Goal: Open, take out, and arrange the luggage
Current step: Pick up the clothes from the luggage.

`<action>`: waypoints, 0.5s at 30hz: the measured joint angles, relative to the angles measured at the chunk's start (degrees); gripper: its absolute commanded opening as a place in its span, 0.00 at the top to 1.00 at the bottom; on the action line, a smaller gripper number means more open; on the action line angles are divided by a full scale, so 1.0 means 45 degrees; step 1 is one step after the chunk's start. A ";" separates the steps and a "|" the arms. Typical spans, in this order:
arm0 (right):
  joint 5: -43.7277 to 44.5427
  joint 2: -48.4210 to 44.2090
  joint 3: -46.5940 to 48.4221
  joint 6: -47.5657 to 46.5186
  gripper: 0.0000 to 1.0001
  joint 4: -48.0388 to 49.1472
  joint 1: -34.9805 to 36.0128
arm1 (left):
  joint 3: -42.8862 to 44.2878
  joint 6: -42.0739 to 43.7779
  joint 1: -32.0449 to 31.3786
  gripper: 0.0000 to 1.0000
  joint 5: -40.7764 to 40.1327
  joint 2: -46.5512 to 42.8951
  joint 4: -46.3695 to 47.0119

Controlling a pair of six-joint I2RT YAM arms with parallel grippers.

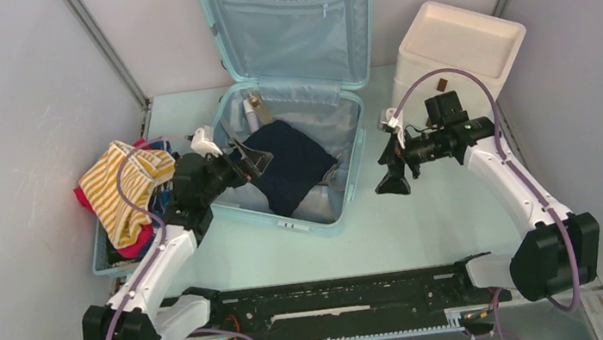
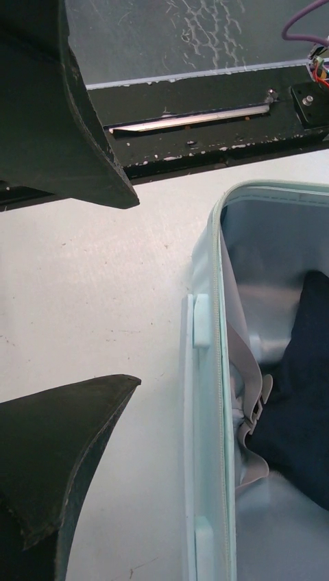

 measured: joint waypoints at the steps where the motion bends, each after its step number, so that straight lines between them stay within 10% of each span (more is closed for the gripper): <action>1: 0.0010 0.0010 0.0000 0.0000 0.00 0.0000 -0.0049 | 0.0384 0.0248 0.0000 0.06 -0.0010 0.0112 -0.0277; 15: 0.0335 0.0738 0.0588 0.0957 0.00 0.0816 0.0874 | 0.1457 0.3055 0.0000 0.04 -0.0151 -0.1574 -0.3677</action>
